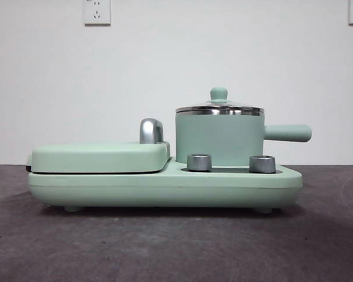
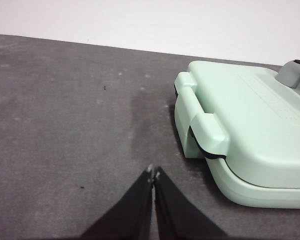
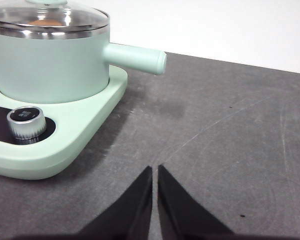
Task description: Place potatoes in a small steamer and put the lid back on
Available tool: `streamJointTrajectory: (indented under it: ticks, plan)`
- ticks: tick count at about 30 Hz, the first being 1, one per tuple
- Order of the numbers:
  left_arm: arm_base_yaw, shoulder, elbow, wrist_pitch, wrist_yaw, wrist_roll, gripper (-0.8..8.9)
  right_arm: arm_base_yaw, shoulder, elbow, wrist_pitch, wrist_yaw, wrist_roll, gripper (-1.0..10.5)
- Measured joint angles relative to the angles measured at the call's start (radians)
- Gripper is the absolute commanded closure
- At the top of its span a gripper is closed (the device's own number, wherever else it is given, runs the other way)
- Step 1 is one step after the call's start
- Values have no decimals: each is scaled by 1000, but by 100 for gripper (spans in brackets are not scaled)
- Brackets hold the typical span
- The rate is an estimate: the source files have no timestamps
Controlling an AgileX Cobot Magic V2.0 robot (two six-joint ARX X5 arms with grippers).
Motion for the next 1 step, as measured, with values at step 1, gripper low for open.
streamJointTrajectory:
  ticks: [1]
  plan:
    - [0, 0, 0, 0, 0, 0, 808, 0, 0, 0, 0, 0, 0, 932]
